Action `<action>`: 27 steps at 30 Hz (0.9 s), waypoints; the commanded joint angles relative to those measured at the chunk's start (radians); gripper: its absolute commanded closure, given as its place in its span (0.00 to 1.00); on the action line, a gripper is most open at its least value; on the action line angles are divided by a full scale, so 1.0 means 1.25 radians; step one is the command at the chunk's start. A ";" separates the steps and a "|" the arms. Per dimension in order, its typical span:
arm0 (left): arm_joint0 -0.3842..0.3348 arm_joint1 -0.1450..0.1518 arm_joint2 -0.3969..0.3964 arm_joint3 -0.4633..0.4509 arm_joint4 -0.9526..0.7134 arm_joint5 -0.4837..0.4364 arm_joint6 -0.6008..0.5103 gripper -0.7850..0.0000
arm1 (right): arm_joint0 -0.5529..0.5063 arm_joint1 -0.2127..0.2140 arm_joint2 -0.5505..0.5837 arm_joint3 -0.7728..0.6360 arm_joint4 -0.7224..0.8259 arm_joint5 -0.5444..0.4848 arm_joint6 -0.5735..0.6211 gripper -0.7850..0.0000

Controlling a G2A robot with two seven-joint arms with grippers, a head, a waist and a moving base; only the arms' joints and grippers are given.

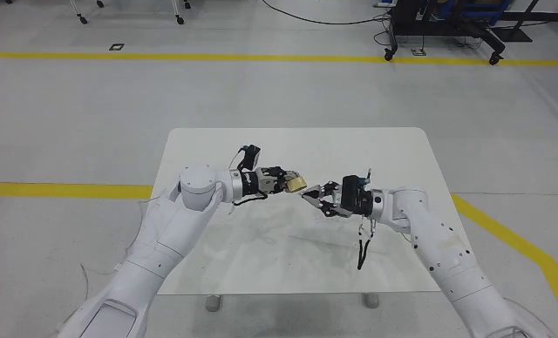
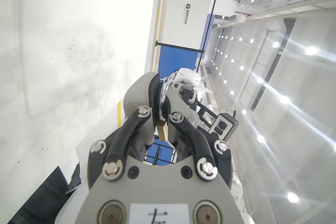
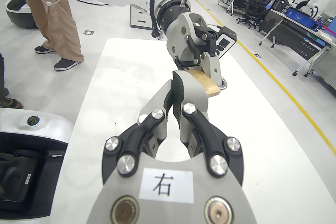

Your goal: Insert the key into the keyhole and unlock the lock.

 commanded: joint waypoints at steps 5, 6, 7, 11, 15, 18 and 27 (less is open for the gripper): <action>0.002 -0.001 -0.013 0.005 -0.008 -0.005 0.045 1.00 | 0.008 -0.001 -0.007 -0.010 -0.005 0.032 0.025 1.00; 0.005 -0.001 -0.017 0.003 -0.007 -0.006 0.068 1.00 | 0.003 0.000 -0.004 -0.023 -0.015 0.047 0.027 1.00; 0.009 -0.002 -0.020 -0.001 -0.008 -0.008 0.091 1.00 | -0.004 0.002 0.002 -0.038 -0.035 0.073 0.035 0.74; 0.023 -0.004 -0.027 -0.014 -0.019 0.004 0.143 1.00 | -0.071 0.011 0.034 -0.138 -0.130 0.247 0.048 0.15; 0.030 -0.009 -0.015 -0.023 -0.016 0.018 0.169 1.00 | -0.141 0.016 0.045 -0.226 -0.241 0.397 0.133 0.51; 0.030 -0.012 -0.006 -0.024 -0.014 0.024 0.183 1.00 | -0.171 0.014 0.030 -0.279 -0.302 0.464 0.218 0.55; 0.035 -0.017 -0.010 -0.027 -0.022 0.027 0.206 1.00 | -0.201 0.003 -0.010 -0.337 -0.385 0.581 0.345 0.73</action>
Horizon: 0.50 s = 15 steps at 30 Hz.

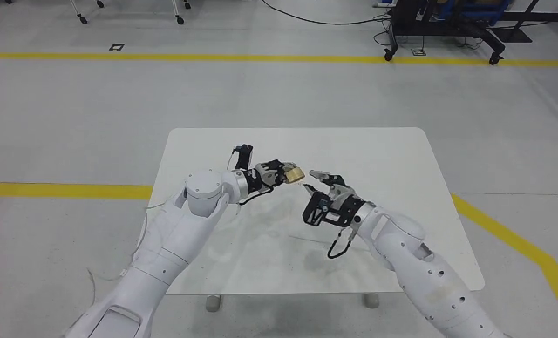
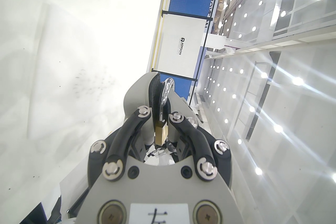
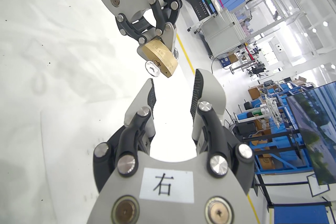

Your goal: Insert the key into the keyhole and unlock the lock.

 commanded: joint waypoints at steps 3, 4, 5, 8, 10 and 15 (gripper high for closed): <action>0.003 -0.001 -0.003 -0.003 0.000 0.000 0.003 1.00 | 0.004 -0.006 -0.019 -0.001 -0.003 0.011 0.022 0.74; 0.003 -0.001 -0.003 -0.004 0.001 0.001 0.002 1.00 | 0.007 -0.008 -0.024 0.004 -0.003 0.010 0.026 0.74; 0.004 -0.001 -0.004 -0.004 0.001 0.001 0.002 1.00 | 0.012 -0.009 -0.029 0.008 -0.001 0.008 0.032 0.73; 0.006 -0.001 -0.006 -0.006 0.000 0.001 0.002 1.00 | 0.024 -0.014 -0.040 0.020 0.004 0.011 0.039 0.75; 0.007 -0.001 -0.007 -0.007 0.001 0.001 0.001 1.00 | 0.029 -0.017 -0.042 0.025 0.010 0.017 0.041 0.81; 0.008 -0.002 -0.007 -0.008 0.003 0.003 -0.001 1.00 | 0.035 -0.021 -0.045 0.030 0.014 0.024 0.045 1.00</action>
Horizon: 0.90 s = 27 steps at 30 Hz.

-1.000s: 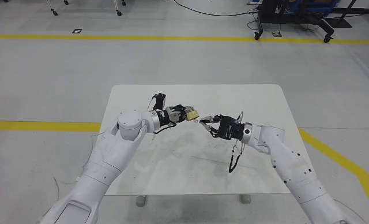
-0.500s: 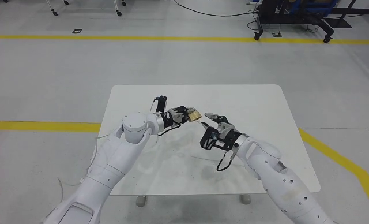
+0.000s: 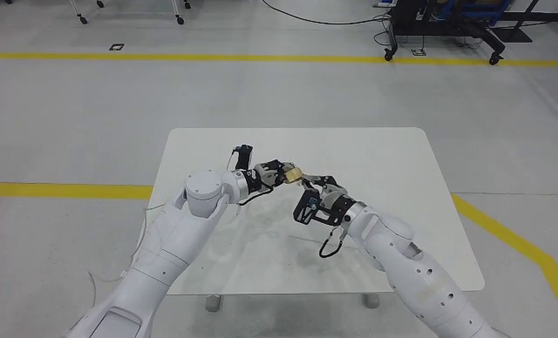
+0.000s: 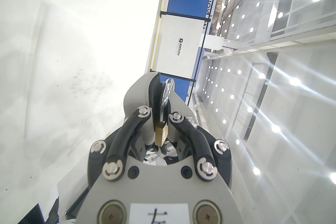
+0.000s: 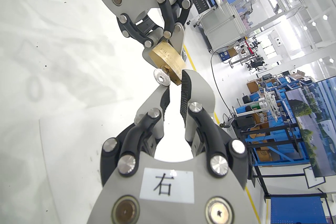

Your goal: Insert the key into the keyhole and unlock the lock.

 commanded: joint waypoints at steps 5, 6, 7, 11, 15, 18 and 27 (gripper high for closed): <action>0.001 -0.002 0.002 -0.001 0.003 -0.001 0.001 1.00 | 0.004 -0.006 -0.004 0.006 0.020 0.005 0.008 1.00; 0.001 -0.003 0.001 0.000 0.001 -0.001 0.001 1.00 | 0.005 -0.007 -0.005 0.007 0.023 0.005 0.010 1.00; 0.002 -0.003 0.001 0.000 -0.001 -0.001 0.000 1.00 | 0.006 -0.008 -0.006 0.008 0.023 0.006 0.011 1.00; 0.004 -0.004 -0.005 0.001 -0.008 -0.002 0.014 1.00 | 0.002 -0.010 -0.005 0.001 0.014 0.018 0.010 0.85; 0.009 -0.005 -0.015 -0.002 -0.019 0.000 0.035 1.00 | -0.025 -0.007 0.005 -0.026 -0.012 0.041 0.006 0.67; 0.012 -0.006 -0.018 -0.005 -0.020 0.003 0.042 1.00 | -0.044 -0.005 0.014 -0.050 -0.024 0.043 0.003 0.69; 0.015 -0.007 -0.021 -0.008 -0.022 0.005 0.038 1.00 | -0.032 -0.013 -0.015 -0.042 -0.033 0.019 0.005 0.69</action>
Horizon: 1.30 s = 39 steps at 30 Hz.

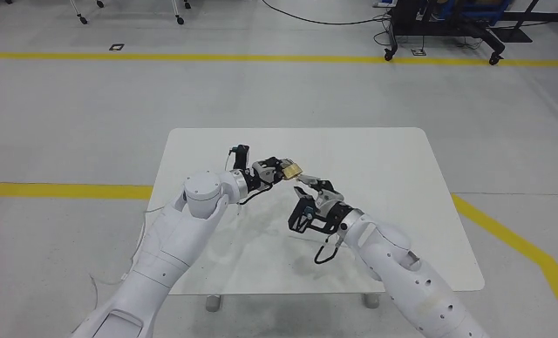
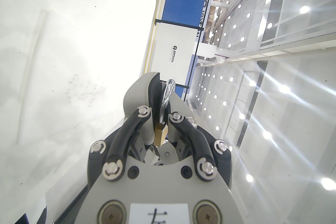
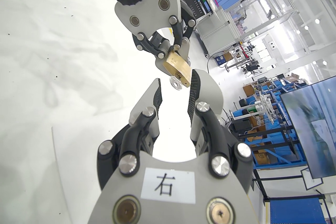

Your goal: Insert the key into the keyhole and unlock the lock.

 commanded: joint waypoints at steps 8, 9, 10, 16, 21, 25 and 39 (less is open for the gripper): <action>-0.001 0.000 -0.004 0.005 -0.003 -0.003 -0.024 1.00 | 0.023 -0.014 -0.022 0.032 0.016 0.032 0.022 1.00; -0.001 -0.001 -0.004 0.005 -0.002 -0.004 -0.025 1.00 | 0.022 -0.015 -0.021 0.033 0.022 0.033 0.019 1.00; -0.001 -0.001 -0.005 0.005 -0.001 -0.004 -0.026 1.00 | 0.021 -0.016 -0.020 0.033 0.031 0.034 0.014 1.00; -0.003 -0.001 -0.004 0.005 0.014 -0.020 -0.030 1.00 | 0.009 -0.021 0.010 0.055 0.192 0.014 -0.050 1.00; 0.005 0.000 -0.004 -0.011 0.054 -0.061 -0.004 1.00 | 0.008 -0.024 0.053 0.105 0.400 -0.059 -0.119 1.00; 0.018 0.002 -0.008 -0.031 0.087 -0.098 0.026 1.00 | 0.007 -0.024 0.070 0.121 0.473 -0.096 -0.129 1.00; 0.029 0.003 -0.015 -0.040 0.104 -0.070 0.021 1.00 | -0.032 -0.013 0.152 0.100 0.538 -0.163 -0.208 0.00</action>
